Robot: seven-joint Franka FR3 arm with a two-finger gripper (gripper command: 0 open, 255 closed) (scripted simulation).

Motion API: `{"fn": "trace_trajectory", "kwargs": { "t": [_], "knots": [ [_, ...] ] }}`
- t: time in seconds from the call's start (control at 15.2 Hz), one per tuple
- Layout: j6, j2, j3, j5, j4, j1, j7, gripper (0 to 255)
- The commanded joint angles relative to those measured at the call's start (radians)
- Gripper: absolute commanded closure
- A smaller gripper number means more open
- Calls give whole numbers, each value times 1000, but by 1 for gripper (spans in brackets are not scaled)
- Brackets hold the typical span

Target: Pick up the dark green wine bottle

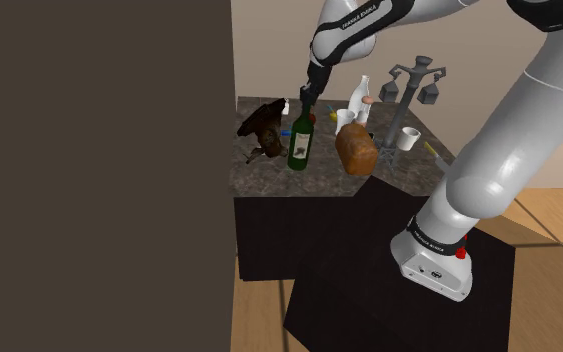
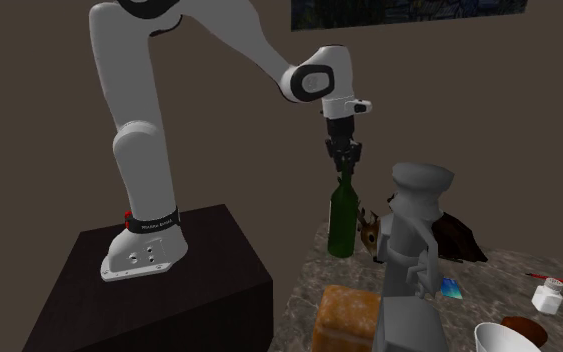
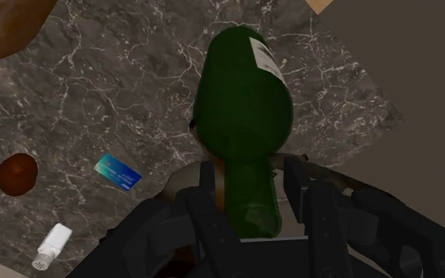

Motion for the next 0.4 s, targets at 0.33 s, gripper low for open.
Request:
{"fn": "trace_trajectory", "kwargs": {
  "t": [0.33],
  "knots": [
    [-69, -36, 2, -11, 34, 0, 7, 255]
  ]
}}
